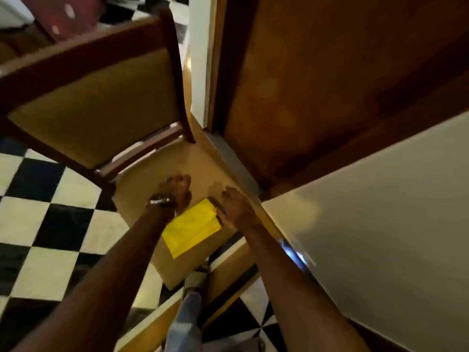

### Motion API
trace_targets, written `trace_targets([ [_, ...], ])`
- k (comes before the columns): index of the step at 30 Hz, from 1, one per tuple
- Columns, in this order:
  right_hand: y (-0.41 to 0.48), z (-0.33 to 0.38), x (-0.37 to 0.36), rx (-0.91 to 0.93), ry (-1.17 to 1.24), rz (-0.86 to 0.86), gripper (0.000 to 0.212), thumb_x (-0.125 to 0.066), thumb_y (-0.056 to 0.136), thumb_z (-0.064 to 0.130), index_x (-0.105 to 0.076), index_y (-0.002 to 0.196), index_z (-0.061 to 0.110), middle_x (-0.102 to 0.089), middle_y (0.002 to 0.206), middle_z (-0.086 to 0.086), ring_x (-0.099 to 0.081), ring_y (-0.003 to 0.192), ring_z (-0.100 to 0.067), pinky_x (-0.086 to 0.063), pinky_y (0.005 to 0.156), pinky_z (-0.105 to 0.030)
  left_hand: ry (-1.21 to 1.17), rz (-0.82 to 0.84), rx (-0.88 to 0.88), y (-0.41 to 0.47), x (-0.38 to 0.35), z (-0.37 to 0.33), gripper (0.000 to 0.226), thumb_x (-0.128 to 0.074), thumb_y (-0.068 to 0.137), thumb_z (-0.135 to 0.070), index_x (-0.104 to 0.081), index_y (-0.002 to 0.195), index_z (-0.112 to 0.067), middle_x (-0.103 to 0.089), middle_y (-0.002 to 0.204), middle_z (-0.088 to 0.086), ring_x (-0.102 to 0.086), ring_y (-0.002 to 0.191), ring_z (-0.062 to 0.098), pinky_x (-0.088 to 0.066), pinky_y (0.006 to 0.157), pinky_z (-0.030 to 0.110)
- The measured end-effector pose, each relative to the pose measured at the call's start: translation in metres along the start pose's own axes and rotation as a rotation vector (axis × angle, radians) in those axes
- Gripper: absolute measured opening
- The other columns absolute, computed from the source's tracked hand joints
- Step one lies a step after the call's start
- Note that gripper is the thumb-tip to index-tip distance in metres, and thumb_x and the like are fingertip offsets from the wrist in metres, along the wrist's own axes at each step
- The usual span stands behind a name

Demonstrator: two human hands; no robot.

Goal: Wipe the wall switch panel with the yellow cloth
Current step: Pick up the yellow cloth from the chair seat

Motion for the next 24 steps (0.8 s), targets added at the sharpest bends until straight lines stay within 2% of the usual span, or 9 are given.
trace_targets([
  [4, 0.07, 0.005, -0.096, 0.138, -0.039, 0.03, 0.056, -0.04, 0.107, 0.023, -0.018, 0.157, 0.009, -0.016, 0.166, -0.01, -0.013, 0.153, -0.026, -0.015, 0.124, -0.038, 0.146, 0.16, 0.109, -0.003, -0.116, 0.057, 0.062, -0.05, 0.115, -0.034, -0.026, 0.166, -0.009, -0.037, 0.164, 0.012, -0.043, 0.146, 0.032, -0.046, 0.117, 0.042],
  [7, 0.104, 0.01, -0.136, 0.223, -0.155, 0.019, 0.05, -0.033, 0.106, 0.013, -0.023, 0.155, 0.01, -0.02, 0.165, -0.009, -0.005, 0.155, -0.027, -0.008, 0.126, -0.045, 0.117, 0.177, 0.17, 0.002, -0.162, 0.071, 0.068, -0.052, 0.114, -0.038, -0.019, 0.167, -0.009, -0.032, 0.161, 0.013, -0.04, 0.145, 0.032, -0.049, 0.114, 0.044],
  [11, 0.106, 0.009, -0.152, 0.232, -0.175, -0.035, 0.037, -0.034, 0.101, 0.016, -0.059, 0.128, 0.014, -0.062, 0.132, -0.009, -0.048, 0.136, -0.031, -0.029, 0.121, -0.048, 0.254, 0.221, 0.121, 0.015, -0.179, 0.067, 0.06, -0.053, 0.114, -0.041, -0.028, 0.162, -0.017, -0.03, 0.159, 0.012, -0.036, 0.145, 0.032, -0.052, 0.109, 0.047],
  [14, 0.081, -0.021, -0.146, 0.208, -0.124, -0.016, 0.021, -0.062, 0.092, 0.027, -0.068, 0.109, 0.015, -0.067, 0.117, -0.011, -0.058, 0.119, -0.032, -0.041, 0.11, -0.041, 0.354, 0.213, 0.113, 0.02, -0.168, 0.05, 0.055, -0.049, 0.115, -0.031, -0.028, 0.164, -0.018, -0.03, 0.161, 0.008, -0.033, 0.146, 0.032, -0.047, 0.111, 0.051],
  [17, 0.022, -0.068, -0.123, 0.089, 0.08, -0.031, 0.043, -0.063, 0.098, 0.034, -0.059, 0.132, 0.008, -0.048, 0.146, -0.021, -0.042, 0.138, -0.037, -0.039, 0.111, -0.044, 0.413, 0.188, -0.067, 0.025, -0.146, 0.015, 0.07, -0.044, 0.114, -0.024, -0.005, 0.172, -0.017, -0.039, 0.16, 0.004, -0.036, 0.147, 0.027, -0.042, 0.114, 0.053],
  [19, -0.038, -0.101, -0.096, -0.035, 0.23, -0.235, 0.042, -0.045, 0.106, 0.037, -0.057, 0.134, 0.008, -0.055, 0.142, -0.019, -0.055, 0.131, -0.03, -0.047, 0.103, -0.035, 0.356, 0.149, -0.235, 0.032, -0.118, -0.037, 0.068, -0.044, 0.115, -0.023, -0.006, 0.172, -0.02, -0.037, 0.165, 0.004, -0.034, 0.151, 0.025, -0.038, 0.119, 0.05],
  [21, -0.11, -0.142, -0.056, -0.14, 0.501, -0.505, 0.044, -0.032, 0.104, 0.057, -0.053, 0.132, 0.031, -0.066, 0.131, 0.015, -0.065, 0.116, -0.004, -0.048, 0.096, -0.014, 0.108, 0.151, -0.338, 0.032, -0.087, -0.113, 0.063, -0.046, 0.117, -0.025, -0.015, 0.171, -0.021, -0.032, 0.17, 0.006, -0.035, 0.154, 0.024, -0.033, 0.125, 0.04],
  [22, -0.143, -0.159, -0.038, -0.199, 0.548, -0.551, 0.036, -0.035, 0.1, 0.064, -0.044, 0.131, 0.048, -0.057, 0.131, 0.034, -0.058, 0.115, 0.012, -0.041, 0.097, -0.005, 0.098, 0.152, -0.45, 0.026, -0.072, -0.151, 0.069, -0.06, 0.112, -0.026, -0.021, 0.168, -0.017, -0.039, 0.166, 0.012, -0.045, 0.149, 0.023, -0.038, 0.123, 0.032],
  [24, -0.221, -0.201, 0.007, -0.345, 0.466, -0.762, 0.036, -0.054, 0.094, 0.058, -0.036, 0.126, 0.06, -0.048, 0.129, 0.038, -0.052, 0.115, 0.015, -0.038, 0.094, -0.002, 0.173, 0.059, -0.786, 0.006, -0.04, -0.245, 0.097, -0.104, 0.067, -0.036, -0.045, 0.143, -0.022, -0.073, 0.128, 0.01, -0.076, 0.105, 0.014, -0.059, 0.086, 0.015],
])
Point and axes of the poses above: each hand's wrist, its own y-axis towards the middle knuckle, its own x-axis out of the back of the hand, z = x × y, the point moved 1 cm from there along y, towards the middle knuckle
